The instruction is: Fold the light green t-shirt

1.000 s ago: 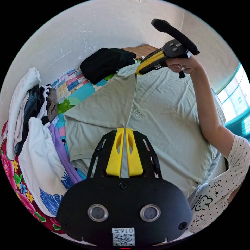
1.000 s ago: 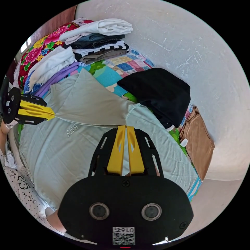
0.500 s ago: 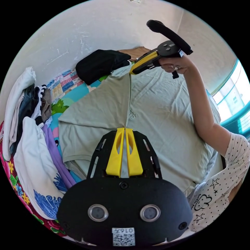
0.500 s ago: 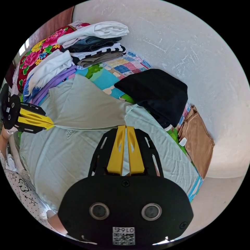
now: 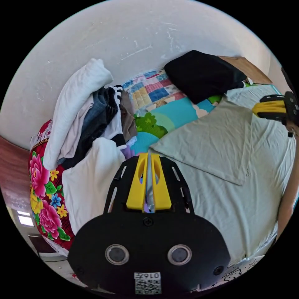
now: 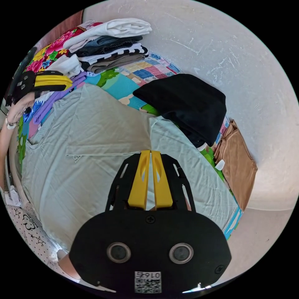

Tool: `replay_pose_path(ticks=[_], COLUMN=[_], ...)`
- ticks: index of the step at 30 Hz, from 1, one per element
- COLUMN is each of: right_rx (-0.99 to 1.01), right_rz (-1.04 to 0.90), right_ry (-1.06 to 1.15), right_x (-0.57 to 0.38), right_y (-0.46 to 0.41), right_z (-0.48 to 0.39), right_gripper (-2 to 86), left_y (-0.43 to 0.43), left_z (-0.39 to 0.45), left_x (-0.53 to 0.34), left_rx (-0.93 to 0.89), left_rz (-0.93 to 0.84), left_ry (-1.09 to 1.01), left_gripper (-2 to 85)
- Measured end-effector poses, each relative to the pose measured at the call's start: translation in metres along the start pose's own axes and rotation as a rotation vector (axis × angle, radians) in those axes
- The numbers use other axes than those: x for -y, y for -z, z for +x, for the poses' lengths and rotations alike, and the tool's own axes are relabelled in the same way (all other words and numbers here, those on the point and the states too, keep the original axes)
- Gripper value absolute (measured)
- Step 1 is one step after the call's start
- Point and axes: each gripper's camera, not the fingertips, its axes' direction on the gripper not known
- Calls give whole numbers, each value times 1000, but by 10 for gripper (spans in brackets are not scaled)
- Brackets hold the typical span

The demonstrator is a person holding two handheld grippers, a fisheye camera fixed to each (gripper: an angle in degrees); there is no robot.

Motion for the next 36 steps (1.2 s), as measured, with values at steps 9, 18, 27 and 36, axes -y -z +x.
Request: replay_pose_path(ticks=[9,18,27,36], right_rx=[52,57,54,50], right_rz=[50,42,31,29], right_ry=[-8,-5,-12,7], right_x=[-5,-4,2,10], right_y=[-3,-16,-30,-41], right_z=[3,0,-1,-4], right_gripper=[0,0,0,0], left_y=[-52,-68,-71,-83], left_z=[-23,-14,-1,-7], left_x=[24,41,52,68], left_rx=[-212,-179,-310,-266], left_rz=[-95,-79,-197,-158], left_ry=[154,162,76,159], left_gripper=[-4,-8,-8,-10])
